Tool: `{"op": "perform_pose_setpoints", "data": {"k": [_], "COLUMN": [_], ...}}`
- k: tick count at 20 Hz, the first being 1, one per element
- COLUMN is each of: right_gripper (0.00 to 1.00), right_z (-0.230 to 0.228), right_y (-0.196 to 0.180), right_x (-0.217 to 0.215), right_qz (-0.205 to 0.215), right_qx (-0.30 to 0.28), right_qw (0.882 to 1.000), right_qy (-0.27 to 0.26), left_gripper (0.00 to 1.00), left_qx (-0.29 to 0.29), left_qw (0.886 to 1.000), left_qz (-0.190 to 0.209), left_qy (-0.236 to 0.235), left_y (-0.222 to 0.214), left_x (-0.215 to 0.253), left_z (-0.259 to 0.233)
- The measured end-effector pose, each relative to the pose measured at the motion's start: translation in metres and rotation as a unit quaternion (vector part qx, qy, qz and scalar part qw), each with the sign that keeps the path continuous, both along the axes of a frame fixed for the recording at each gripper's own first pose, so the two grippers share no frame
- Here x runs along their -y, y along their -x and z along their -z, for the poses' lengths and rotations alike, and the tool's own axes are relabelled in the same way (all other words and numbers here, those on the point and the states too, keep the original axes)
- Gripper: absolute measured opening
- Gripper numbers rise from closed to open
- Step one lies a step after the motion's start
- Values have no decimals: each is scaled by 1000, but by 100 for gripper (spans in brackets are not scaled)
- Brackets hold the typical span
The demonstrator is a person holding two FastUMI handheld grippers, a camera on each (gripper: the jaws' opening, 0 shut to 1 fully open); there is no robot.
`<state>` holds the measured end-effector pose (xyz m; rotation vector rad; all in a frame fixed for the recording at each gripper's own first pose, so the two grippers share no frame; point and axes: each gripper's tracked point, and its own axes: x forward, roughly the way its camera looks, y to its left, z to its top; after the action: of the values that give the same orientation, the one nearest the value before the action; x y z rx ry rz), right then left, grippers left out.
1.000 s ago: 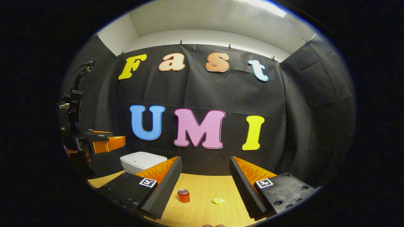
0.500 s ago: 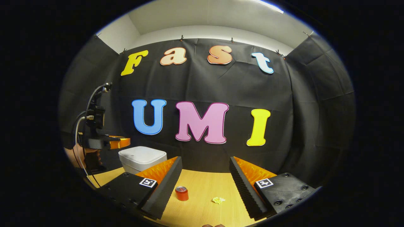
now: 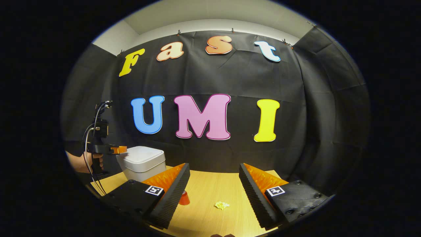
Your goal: Press the lid of the desktop garbage bin to open it, pick up the crumpled paper on the desktop and throw it into the bin, then pick up the pop can on the desktop and drop it into the bin, and finally close the garbage bin lid.
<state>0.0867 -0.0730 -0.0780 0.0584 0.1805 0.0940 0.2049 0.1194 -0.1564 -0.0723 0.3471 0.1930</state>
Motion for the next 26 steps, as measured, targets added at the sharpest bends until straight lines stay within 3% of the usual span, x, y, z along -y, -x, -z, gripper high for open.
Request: {"op": "perform_pose_setpoints", "data": {"k": [4, 9, 15, 18, 23, 26], "right_gripper": [97, 97, 97, 97, 97, 98], "right_z": [4, 5, 6, 4, -2, -5], "right_y": [-6, -8, -7, -7, -12, -15], "right_x": [-5, -14, -29, -33, -41, -48], "right_qz": [7, 16, 26, 30, 35, 37], "right_qx": [-6, -8, -14, -12, -11, -7], "right_qw": [1000, 1000, 999, 999, 998, 998], "right_qy": [2, 18, 30, 38, 46, 45], "left_gripper": [6, 6, 6, 6, 6, 6], "left_qx": [-27, -16, 8, 29, 103, 132], "left_qw": [999, 997, 996, 996, 989, 987], "left_qz": [34, 61, 61, 64, 77, 75], "left_qy": [-24, -37, -70, -51, -71, -55], "left_y": [-3, -2, -1, -3, 1, 16], "left_x": [8, 9, 10, 12, 25, 35], "left_z": [15, 22, 21, -3, -78, -110]}}
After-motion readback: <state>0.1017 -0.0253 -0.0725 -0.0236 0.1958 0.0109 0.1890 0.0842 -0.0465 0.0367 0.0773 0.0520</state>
